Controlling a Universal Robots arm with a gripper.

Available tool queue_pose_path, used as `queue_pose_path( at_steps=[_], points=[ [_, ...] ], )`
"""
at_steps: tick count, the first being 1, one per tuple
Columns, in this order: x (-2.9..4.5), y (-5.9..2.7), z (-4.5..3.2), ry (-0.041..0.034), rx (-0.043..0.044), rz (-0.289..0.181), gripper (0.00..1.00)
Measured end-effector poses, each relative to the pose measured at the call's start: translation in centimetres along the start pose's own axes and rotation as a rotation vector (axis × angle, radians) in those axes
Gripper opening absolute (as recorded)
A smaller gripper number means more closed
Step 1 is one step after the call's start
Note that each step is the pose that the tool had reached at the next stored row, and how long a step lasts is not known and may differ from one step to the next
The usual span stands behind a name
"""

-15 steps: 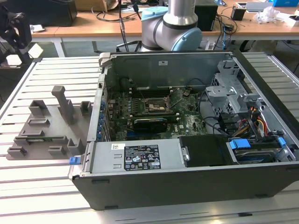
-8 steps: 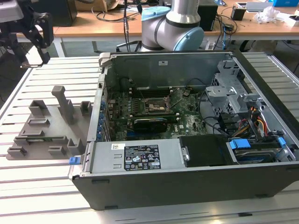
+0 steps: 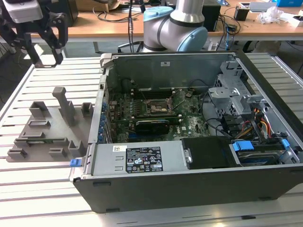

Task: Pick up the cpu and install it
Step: 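Pick up the cpu and move it towards the insertion slot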

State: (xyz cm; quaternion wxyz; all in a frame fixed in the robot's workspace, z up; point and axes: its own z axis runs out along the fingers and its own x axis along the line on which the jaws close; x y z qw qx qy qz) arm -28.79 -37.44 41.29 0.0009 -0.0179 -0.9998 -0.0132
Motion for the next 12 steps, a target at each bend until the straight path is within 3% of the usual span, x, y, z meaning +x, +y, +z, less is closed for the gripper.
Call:
queue_pose_path(
  at_steps=[7, 10, 12],
  points=[
    [-2.96, 0.11, 0.00, 0.0055, 0.0002, 0.000, 0.54],
    [-5.02, 0.18, -0.01, 0.0093, 0.0003, 0.000, 0.54],
    [-5.88, 0.21, 0.00, 0.0108, 0.0003, 0.000, 0.54]
  ],
)
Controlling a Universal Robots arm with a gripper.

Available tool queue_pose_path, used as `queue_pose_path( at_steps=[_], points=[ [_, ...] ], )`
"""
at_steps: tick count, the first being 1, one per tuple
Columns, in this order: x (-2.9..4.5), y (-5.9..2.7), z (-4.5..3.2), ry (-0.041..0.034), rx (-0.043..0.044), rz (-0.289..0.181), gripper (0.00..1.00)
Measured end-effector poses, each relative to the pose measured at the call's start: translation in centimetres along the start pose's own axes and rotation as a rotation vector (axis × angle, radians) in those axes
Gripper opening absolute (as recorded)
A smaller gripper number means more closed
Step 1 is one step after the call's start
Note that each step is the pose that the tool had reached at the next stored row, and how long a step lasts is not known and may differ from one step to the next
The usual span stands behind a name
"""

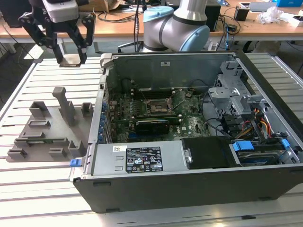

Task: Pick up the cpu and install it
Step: 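Pick up the cpu and move it towards the insertion slot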

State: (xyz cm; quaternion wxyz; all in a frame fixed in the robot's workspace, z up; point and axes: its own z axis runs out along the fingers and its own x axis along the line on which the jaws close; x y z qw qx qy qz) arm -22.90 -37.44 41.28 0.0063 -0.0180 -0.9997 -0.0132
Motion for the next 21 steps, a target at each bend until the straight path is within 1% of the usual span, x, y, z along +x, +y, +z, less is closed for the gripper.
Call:
queue_pose_path(
  at_steps=[1, 3, 4, 7, 9, 11, 13, 14, 15, 17, 18, 19, 21],
  points=[
    [-0.58, 0.02, 0.00, 0.0009, -0.0001, 0.000, 0.54],
    [-1.46, 0.05, -0.03, 0.0026, 0.0002, 0.000, 0.54],
    [-1.78, 0.06, -0.03, 0.0032, 0.0003, 0.000, 0.54],
    [-3.28, 0.12, -0.04, 0.0052, 0.0002, 0.000, 0.54],
    [-4.03, 0.15, -0.05, 0.0062, 0.0003, 0.000, 0.54],
    [-5.17, 0.18, -0.07, 0.0076, 0.0003, 0.000, 0.54],
    [-6.55, 0.23, -0.08, 0.0092, 0.0004, 0.000, 0.54],
    [-7.01, 0.25, -0.08, 0.0098, 0.0003, 0.000, 0.54],
    [-7.45, 0.27, -0.09, 0.0102, 0.0003, 0.000, 0.54],
    [-7.91, 0.28, -0.09, 0.0107, 0.0004, 0.000, 0.54],
    [-8.56, 0.31, -0.10, 0.0115, 0.0004, 0.000, 0.54],
    [-8.99, 0.33, -0.11, 0.0121, 0.0005, 0.000, 0.54],
    [-9.61, 0.35, -0.10, 0.0130, 0.0005, 0.000, 0.54]
  ],
)
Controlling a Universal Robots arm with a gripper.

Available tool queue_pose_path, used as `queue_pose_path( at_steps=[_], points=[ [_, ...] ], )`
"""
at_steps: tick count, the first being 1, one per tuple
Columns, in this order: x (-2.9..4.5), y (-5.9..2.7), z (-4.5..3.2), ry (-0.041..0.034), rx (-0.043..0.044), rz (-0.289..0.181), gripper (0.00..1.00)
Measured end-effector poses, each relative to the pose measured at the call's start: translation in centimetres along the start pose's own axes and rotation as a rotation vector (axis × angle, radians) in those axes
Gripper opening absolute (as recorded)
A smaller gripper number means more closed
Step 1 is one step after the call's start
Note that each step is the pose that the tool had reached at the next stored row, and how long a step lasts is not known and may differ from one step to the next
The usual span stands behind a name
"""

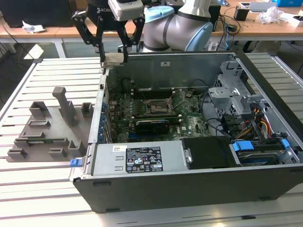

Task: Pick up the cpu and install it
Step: 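Pick up the cpu and move it towards the insertion slot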

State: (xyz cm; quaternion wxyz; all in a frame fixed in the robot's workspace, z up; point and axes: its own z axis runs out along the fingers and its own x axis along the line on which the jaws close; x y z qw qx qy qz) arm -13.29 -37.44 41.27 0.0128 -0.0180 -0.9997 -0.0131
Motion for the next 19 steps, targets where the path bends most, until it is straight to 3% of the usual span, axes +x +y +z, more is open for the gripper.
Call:
queue_pose_path(
  at_steps=[10, 12, 16, 19],
  points=[
    [-3.23, 0.12, 0.00, 0.0041, 0.0001, 0.000, 0.54],
    [-3.56, 0.14, 0.05, 0.0048, 0.0002, 0.000, 0.54],
    [-4.66, 0.48, 0.68, 0.0097, 0.0002, 0.001, 0.54],
    [-5.05, 1.10, 1.17, 0.0116, 0.0030, 0.002, 0.54]
  ],
)
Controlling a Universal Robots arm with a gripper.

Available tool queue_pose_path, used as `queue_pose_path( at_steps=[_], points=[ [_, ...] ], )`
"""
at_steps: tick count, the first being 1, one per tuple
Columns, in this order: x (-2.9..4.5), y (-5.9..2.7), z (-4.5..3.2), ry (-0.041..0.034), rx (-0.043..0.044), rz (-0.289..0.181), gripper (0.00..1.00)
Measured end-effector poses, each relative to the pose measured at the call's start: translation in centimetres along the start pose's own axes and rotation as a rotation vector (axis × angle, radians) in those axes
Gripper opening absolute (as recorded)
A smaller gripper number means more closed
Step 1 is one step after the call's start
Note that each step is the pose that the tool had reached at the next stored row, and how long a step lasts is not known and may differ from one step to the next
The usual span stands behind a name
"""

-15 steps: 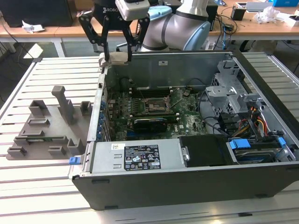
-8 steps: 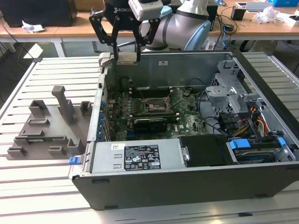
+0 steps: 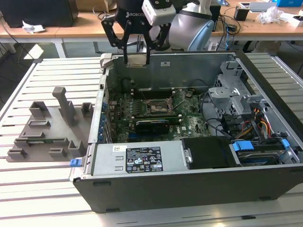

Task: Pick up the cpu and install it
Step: 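Pick up the cpu and move it towards the insertion slot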

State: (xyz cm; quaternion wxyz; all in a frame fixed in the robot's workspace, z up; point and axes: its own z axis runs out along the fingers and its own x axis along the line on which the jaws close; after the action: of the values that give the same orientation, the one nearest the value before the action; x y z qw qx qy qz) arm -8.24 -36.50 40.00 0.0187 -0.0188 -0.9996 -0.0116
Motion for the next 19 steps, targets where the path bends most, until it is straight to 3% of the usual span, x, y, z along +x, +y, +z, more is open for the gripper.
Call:
queue_pose_path(
  at_steps=[6, 11, 14, 19],
  points=[
    [-0.75, 1.89, 0.86, 0.0000, 0.0294, -0.002, 0.54],
    [-1.07, 2.26, 1.56, 0.0001, 0.0304, -0.028, 0.54],
    [-1.87, 2.55, 2.01, 0.0010, 0.0307, -0.032, 0.54],
    [-2.58, 2.80, 2.50, 0.0019, 0.0307, -0.032, 0.54]
  ],
)
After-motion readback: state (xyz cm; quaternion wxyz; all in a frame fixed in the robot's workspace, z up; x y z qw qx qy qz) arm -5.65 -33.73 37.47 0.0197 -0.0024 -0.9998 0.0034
